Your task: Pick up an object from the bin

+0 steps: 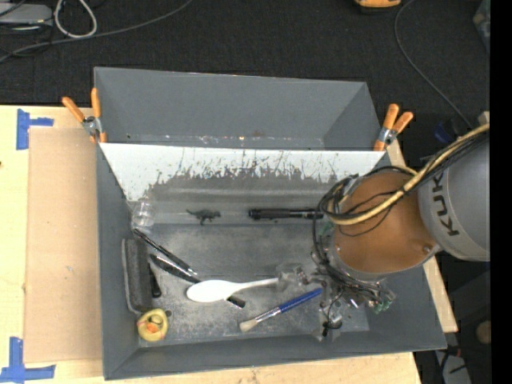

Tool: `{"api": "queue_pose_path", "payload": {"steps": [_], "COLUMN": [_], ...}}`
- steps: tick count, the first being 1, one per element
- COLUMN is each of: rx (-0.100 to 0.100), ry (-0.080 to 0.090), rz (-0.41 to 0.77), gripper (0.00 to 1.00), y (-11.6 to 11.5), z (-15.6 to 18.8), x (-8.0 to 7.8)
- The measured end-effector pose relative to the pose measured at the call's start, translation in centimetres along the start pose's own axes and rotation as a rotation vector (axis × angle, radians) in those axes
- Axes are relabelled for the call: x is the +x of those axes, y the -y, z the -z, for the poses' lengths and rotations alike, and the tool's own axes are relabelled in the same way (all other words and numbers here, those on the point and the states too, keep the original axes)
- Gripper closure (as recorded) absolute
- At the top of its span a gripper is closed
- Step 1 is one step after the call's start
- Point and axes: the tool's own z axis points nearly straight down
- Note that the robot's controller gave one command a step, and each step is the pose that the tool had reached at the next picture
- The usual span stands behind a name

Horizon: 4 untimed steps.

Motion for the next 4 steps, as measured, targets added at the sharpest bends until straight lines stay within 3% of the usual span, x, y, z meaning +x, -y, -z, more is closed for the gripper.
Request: {"api": "queue_pose_path", "payload": {"steps": [1, 2, 3, 4], "rx": [0.003, 0.002, 0.002, -0.005], "ry": [0.006, 0.006, 0.006, 0.001], "rz": [0.287, 0.546, 0.545, 0.544], "gripper": [0.0, 1.0, 1.0, 1.0], "y": [0.0, 1.8, 1.8, 1.5], "z": [-3.4, -4.2, -4.2, 0.0], "x": [-1.3, -2.8, -2.8, -2.6]}}
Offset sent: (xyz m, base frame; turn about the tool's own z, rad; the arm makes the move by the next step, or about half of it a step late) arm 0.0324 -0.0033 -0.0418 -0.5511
